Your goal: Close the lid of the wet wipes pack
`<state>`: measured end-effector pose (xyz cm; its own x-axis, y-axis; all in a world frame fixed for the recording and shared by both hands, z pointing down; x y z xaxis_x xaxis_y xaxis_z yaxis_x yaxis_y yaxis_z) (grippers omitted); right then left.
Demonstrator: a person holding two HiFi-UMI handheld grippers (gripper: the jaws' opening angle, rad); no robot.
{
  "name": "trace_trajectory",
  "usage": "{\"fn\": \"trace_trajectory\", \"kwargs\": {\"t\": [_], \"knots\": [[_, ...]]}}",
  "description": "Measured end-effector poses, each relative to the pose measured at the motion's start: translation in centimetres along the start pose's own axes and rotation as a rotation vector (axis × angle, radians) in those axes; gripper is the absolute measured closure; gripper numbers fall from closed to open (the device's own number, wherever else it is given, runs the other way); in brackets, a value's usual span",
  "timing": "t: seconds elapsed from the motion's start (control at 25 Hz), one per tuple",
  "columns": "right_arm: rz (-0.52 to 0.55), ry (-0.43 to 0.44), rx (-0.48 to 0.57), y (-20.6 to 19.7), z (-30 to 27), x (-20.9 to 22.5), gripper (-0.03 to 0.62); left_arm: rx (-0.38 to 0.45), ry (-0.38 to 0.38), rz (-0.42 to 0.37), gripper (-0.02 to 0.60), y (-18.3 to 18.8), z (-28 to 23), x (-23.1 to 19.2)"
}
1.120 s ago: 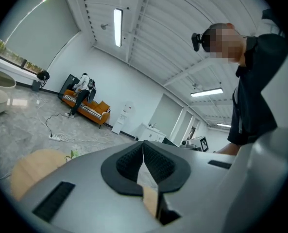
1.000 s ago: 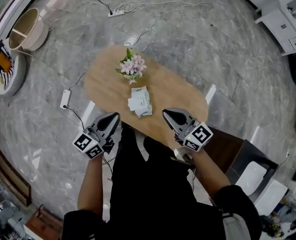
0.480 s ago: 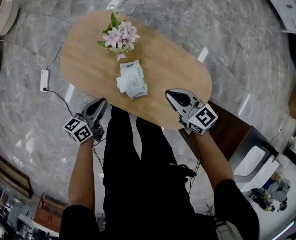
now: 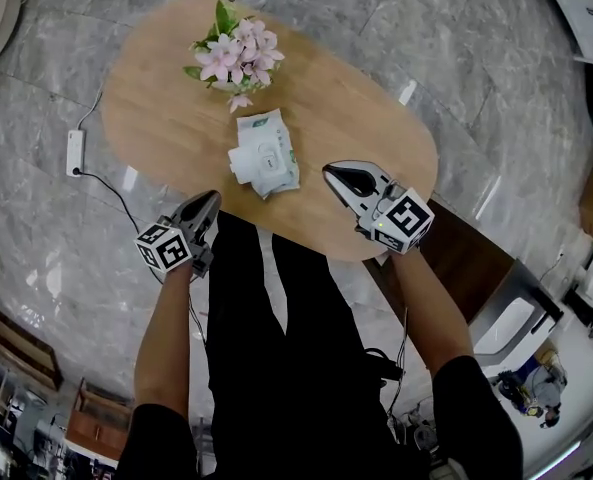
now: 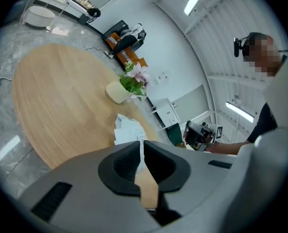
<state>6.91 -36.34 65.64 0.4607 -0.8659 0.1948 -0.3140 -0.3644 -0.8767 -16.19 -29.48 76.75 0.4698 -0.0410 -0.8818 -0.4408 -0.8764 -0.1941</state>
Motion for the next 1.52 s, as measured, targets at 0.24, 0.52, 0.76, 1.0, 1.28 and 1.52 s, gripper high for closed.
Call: {"fn": "trace_trajectory", "kwargs": {"t": [0.24,0.52,0.76,1.0,1.28,1.52], "knots": [[-0.050,-0.021,0.003,-2.6,-2.0,-0.2,0.586,-0.087,0.033,0.008,0.509,-2.0,-2.8,-2.8],[-0.118,-0.068,0.035,-4.5,-3.8,0.5,0.586,-0.112,0.031,0.072,0.503,-2.6,-5.6,-4.6],[-0.125,-0.069,0.040,-5.3,-3.6,0.5,0.586,-0.103,0.034,0.155,0.500,-2.5,-6.7,-5.8],[-0.137,-0.082,0.035,-6.0,-2.8,0.6,0.586,-0.105,0.028,0.198,0.514,-2.4,-7.3,-6.3],[-0.143,-0.100,0.034,-6.4,-2.2,1.0,0.586,-0.104,0.025,0.194,0.525,-2.4,-7.4,-6.3],[-0.147,-0.107,0.038,-6.4,-2.0,0.9,0.586,-0.095,0.003,0.177,0.537,-2.2,-6.9,-5.5]]}}
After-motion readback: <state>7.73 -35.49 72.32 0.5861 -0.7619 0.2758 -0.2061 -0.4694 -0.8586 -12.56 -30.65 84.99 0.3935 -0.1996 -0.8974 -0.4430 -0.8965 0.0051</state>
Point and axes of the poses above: the fingertips, and each gripper's own axes: z backward along the fingers, x to its right, y out of its top, the point moved 2 cm from there along z, backward along the fingers, and after that the axes turned 13 degrees about z, right-handed, at the moved point
